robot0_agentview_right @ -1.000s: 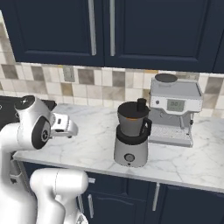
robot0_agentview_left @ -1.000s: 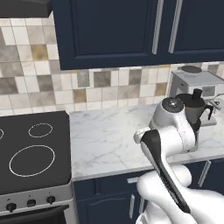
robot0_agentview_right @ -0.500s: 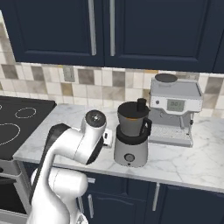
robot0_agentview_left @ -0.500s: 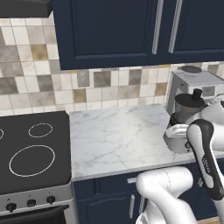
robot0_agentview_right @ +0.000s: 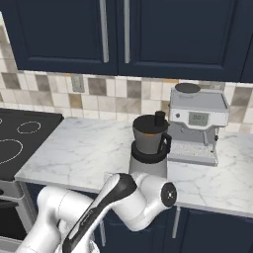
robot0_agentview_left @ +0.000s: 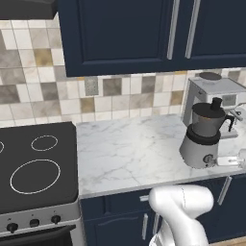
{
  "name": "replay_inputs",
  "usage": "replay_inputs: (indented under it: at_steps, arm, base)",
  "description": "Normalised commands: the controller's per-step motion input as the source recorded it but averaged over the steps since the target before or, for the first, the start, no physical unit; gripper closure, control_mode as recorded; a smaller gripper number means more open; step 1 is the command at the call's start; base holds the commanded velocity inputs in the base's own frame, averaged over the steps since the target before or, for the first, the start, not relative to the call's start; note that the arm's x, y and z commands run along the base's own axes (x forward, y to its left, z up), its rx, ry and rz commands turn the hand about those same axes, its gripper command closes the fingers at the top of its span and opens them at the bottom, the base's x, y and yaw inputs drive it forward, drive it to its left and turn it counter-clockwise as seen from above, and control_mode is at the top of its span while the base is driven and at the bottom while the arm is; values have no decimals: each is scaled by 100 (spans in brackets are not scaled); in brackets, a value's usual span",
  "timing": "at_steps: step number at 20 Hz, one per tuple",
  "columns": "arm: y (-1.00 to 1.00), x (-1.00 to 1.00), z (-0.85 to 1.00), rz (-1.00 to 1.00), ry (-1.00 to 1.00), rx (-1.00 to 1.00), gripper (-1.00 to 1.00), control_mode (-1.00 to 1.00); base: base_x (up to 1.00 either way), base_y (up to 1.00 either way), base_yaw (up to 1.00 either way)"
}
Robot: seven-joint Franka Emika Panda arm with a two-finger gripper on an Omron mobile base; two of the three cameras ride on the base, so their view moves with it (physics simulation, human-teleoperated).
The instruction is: Open the blender lid, put the tangerine in the blender, close the lid, and start the blender.
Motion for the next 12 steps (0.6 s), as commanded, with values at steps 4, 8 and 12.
replay_inputs:
  at_steps: [4,8,12]
  arm:
    - [-26,-11,-53,26,-26,6,-100,-100]
    - [0,0,-27,27,-32,-7,-100,-100]
    - [-1,14,-20,13,-26,-10,-100,-100]
  base:
    - [0,0,0]
    - [0,0,0]
    - [0,0,0]
